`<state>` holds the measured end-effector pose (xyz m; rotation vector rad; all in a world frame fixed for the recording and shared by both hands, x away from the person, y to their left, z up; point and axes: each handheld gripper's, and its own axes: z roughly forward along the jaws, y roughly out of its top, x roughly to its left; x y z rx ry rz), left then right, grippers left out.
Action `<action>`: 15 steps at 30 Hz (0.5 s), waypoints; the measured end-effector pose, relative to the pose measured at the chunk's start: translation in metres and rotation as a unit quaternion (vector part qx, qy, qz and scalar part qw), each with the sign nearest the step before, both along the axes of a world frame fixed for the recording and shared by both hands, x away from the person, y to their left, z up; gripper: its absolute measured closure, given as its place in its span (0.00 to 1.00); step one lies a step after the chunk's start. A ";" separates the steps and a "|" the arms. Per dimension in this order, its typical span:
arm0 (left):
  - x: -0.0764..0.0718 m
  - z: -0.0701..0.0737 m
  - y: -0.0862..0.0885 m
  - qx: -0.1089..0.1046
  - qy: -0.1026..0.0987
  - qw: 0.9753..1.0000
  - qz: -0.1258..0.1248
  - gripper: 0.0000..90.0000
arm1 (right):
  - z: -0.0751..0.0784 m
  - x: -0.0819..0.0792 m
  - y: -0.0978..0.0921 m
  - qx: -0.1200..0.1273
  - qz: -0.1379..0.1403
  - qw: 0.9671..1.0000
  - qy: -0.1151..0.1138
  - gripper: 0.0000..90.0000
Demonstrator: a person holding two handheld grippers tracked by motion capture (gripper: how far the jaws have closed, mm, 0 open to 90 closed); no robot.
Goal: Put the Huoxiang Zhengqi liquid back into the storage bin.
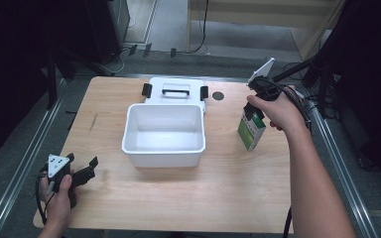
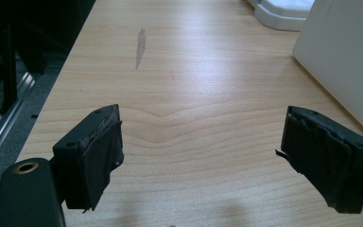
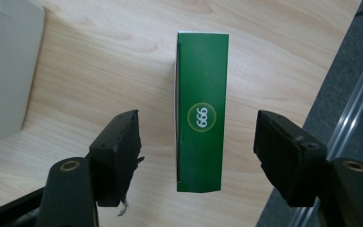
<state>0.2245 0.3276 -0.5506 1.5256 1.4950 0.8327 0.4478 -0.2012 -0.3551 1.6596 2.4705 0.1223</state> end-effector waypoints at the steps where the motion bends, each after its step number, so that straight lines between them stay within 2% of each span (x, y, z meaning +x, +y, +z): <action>1: 0.000 0.000 0.000 0.000 0.000 1.000 0.000 0.16 | 0.000 0.000 0.000 0.000 0.000 1.000 0.000 0.38; 6: 0.000 0.000 0.001 -0.002 0.002 1.000 0.000 0.16 | -0.004 0.007 0.006 -0.014 -0.012 0.999 0.030 0.44; 8: 0.000 0.000 0.001 -0.002 0.002 1.000 0.000 0.16 | -0.007 0.009 0.007 -0.014 -0.016 0.999 0.043 0.50; 9: 0.000 0.000 0.001 -0.003 0.002 1.000 0.000 0.16 | -0.009 0.011 0.008 -0.024 -0.019 0.999 0.042 0.52; 15: 0.000 0.000 0.001 -0.004 0.002 1.000 0.000 0.16 | -0.016 0.014 0.008 -0.038 -0.028 0.998 0.039 0.55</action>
